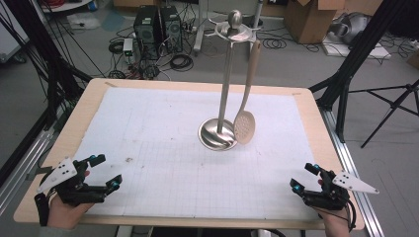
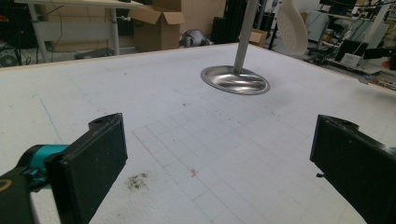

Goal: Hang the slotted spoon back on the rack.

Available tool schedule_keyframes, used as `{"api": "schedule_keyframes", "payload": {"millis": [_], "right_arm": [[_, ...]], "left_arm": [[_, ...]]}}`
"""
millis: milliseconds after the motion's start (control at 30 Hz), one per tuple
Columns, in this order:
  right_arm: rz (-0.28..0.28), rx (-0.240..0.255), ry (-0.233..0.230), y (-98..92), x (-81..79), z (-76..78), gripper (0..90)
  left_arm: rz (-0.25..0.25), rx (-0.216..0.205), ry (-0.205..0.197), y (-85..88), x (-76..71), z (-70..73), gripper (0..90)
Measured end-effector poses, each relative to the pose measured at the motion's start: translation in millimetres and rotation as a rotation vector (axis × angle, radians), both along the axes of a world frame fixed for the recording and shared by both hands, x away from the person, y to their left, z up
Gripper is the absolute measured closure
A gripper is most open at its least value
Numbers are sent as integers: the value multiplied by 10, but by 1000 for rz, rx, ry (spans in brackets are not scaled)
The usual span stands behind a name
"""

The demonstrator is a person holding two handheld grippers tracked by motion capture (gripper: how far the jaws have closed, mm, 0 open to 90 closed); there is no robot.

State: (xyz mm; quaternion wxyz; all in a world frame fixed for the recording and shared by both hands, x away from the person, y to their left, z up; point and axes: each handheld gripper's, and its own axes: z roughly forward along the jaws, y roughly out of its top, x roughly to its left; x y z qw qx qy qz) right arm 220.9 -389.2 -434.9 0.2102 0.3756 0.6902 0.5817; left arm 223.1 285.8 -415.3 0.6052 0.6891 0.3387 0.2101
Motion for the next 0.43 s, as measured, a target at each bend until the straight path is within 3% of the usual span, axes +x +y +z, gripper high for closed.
{"api": "schedule_keyframes", "payload": {"millis": [433], "right_arm": [[-4, -11, -9, 7, -13, -29, 118]], "left_arm": [[-5, 4, -4, -3, -19, -7, 43]]}}
